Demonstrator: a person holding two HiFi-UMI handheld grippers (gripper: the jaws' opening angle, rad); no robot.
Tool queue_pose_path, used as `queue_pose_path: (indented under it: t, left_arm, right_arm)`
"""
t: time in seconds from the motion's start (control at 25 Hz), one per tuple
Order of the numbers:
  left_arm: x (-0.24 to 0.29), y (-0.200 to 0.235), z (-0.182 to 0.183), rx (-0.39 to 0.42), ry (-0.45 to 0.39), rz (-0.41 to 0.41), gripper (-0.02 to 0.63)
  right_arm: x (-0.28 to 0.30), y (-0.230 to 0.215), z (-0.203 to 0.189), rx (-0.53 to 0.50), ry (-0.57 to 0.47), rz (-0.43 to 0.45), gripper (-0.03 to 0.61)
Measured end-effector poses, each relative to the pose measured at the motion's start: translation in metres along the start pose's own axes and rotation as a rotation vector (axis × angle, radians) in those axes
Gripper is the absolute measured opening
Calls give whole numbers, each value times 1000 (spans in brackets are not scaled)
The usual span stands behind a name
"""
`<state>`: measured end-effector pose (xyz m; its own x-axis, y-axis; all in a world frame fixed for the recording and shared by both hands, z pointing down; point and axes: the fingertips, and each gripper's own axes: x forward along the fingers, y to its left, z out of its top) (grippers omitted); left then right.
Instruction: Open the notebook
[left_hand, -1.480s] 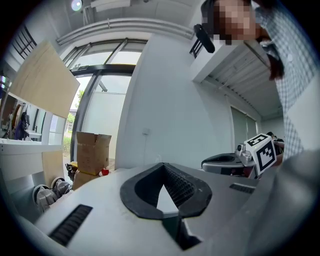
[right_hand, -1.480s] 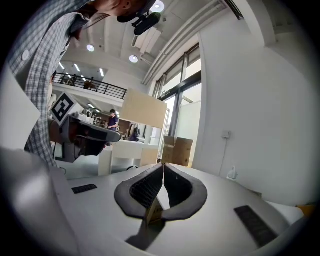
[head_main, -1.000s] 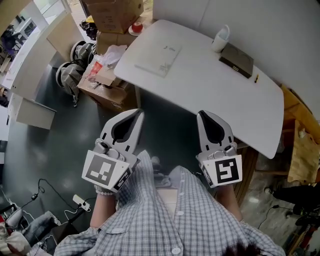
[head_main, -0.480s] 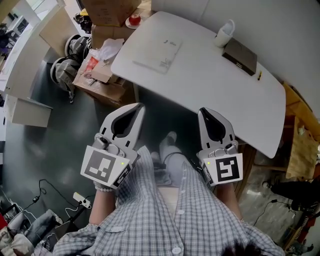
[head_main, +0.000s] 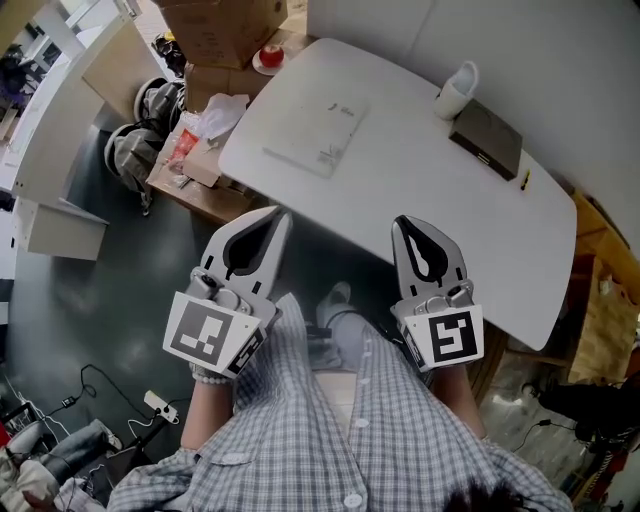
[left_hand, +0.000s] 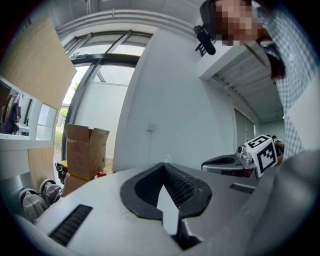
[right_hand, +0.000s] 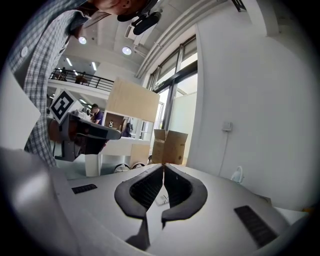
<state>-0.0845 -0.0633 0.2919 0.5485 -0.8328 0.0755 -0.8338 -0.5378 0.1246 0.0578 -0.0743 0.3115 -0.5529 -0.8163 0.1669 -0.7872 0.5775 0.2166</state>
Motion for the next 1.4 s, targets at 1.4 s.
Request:
queue_pose_path:
  t: [1.4]
  left_arm:
    - [183, -50, 15, 64, 56, -252, 6]
  right_arm:
    - [37, -139, -36, 92, 9, -171, 23]
